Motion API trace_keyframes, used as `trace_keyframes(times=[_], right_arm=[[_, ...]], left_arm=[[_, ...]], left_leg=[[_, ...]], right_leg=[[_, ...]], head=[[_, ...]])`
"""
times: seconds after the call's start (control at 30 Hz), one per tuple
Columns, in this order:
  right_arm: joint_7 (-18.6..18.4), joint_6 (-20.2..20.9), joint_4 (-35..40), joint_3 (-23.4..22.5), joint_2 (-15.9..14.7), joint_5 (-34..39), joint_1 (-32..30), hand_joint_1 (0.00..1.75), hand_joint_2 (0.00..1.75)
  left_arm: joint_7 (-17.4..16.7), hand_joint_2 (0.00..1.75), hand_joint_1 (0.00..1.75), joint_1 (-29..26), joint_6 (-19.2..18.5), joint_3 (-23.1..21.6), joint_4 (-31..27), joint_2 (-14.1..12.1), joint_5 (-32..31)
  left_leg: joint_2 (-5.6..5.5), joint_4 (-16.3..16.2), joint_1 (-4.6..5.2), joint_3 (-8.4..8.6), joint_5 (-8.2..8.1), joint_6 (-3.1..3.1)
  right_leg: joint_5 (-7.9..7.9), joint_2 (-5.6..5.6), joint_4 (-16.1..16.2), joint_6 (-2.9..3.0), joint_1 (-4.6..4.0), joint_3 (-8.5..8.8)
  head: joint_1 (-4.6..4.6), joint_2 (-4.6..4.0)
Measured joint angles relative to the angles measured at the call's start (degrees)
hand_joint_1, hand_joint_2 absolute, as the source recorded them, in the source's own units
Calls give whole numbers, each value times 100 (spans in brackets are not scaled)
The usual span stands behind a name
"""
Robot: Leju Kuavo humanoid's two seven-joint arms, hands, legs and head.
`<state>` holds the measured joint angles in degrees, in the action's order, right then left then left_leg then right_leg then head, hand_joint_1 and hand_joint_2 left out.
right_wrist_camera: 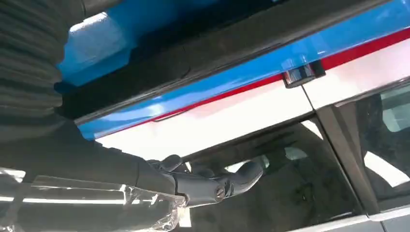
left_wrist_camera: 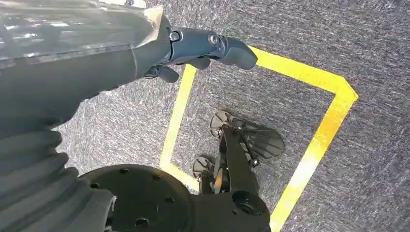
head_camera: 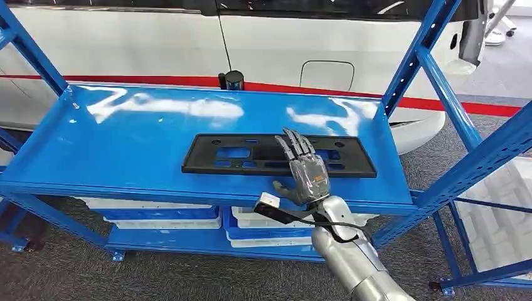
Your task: Take the parts from the cabinet and place them on the table.
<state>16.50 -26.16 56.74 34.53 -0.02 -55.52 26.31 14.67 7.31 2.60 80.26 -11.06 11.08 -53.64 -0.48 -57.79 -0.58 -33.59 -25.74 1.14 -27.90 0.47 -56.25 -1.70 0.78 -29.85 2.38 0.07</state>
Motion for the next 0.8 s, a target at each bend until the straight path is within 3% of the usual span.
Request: trace_keyframes(times=[0.13,0.43,0.57,0.8], right_arm=[[70,-70,-188,18,28,113,88,0,175],[31,-426,-720,55,53,225,432,0,175],[13,-632,-988,-9,46,324,640,0,175],[168,-809,-1487,-181,5,553,1100,0,175]], left_arm=[[35,175,0,0,85,0,0,-4,-15],[614,175,0,1,735,-24,0,-4,-131],[927,175,0,0,1310,-149,0,4,-289],[693,175,0,-3,1112,-190,9,4,-219]], left_leg=[[1,0,0,0,0,0],[1,0,0,1,0,0],[0,-1,0,1,1,0],[0,-2,0,1,1,1]], right_leg=[[0,0,0,0,0,0],[0,0,0,0,0,-1],[1,0,0,-1,1,-1],[1,0,0,-1,1,0]], head=[[0,0],[0,0],[0,0],[0,0]])
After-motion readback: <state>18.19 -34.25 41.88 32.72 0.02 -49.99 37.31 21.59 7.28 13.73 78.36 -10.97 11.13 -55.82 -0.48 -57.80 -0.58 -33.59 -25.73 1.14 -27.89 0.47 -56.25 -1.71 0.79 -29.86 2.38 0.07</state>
